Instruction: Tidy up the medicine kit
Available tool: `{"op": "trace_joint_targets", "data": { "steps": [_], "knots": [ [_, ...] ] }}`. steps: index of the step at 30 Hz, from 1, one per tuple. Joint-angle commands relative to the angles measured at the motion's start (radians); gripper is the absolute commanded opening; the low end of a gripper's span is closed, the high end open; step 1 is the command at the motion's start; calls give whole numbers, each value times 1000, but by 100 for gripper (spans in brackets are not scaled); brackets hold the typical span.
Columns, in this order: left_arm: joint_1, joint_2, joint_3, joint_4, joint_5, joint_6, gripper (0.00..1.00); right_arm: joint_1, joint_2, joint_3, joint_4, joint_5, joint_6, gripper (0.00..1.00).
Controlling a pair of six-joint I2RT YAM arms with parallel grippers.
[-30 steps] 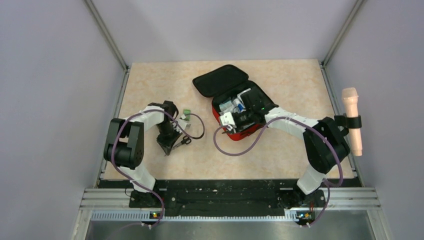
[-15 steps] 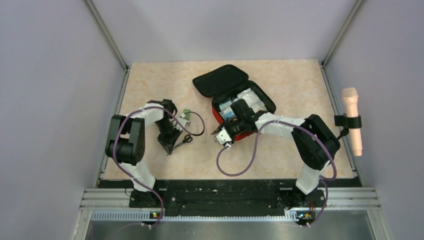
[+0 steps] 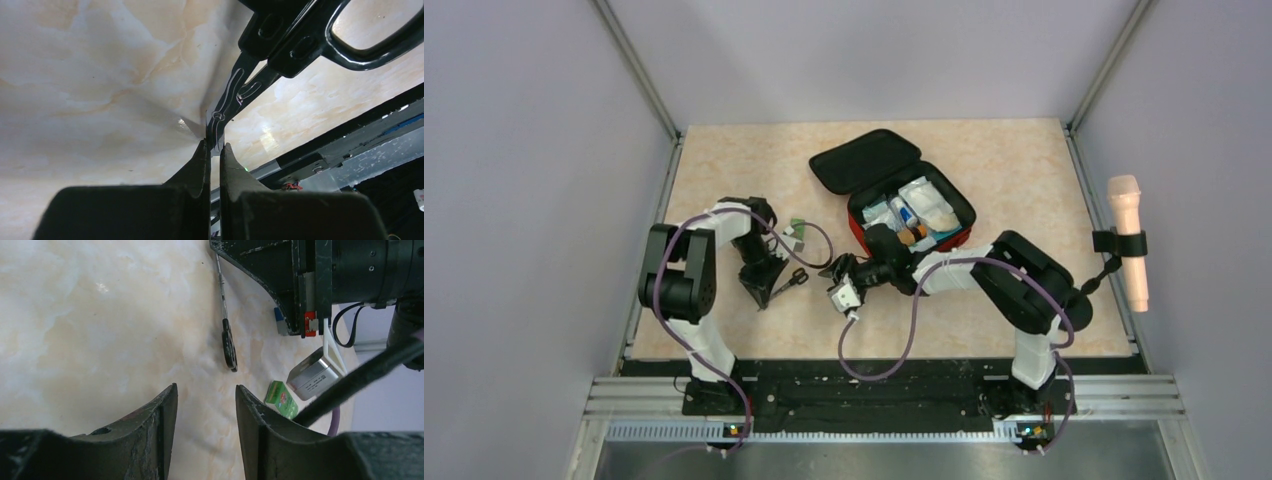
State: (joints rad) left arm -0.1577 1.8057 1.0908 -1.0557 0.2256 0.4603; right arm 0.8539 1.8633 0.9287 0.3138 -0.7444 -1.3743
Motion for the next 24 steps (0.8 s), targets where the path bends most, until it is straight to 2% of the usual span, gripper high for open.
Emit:
{"op": "trace_joint_targets", "data": {
  "steps": [1,11,24],
  "knots": [
    [-8,58,-1,34,162,-14,0,43,47,7,198,58,70,46],
    [-3,71,10,20,176,-13,0,60,129,58,277,135,104,45],
    [-3,93,40,-4,205,-9,0,71,238,125,370,77,50,44]
  ]
}}
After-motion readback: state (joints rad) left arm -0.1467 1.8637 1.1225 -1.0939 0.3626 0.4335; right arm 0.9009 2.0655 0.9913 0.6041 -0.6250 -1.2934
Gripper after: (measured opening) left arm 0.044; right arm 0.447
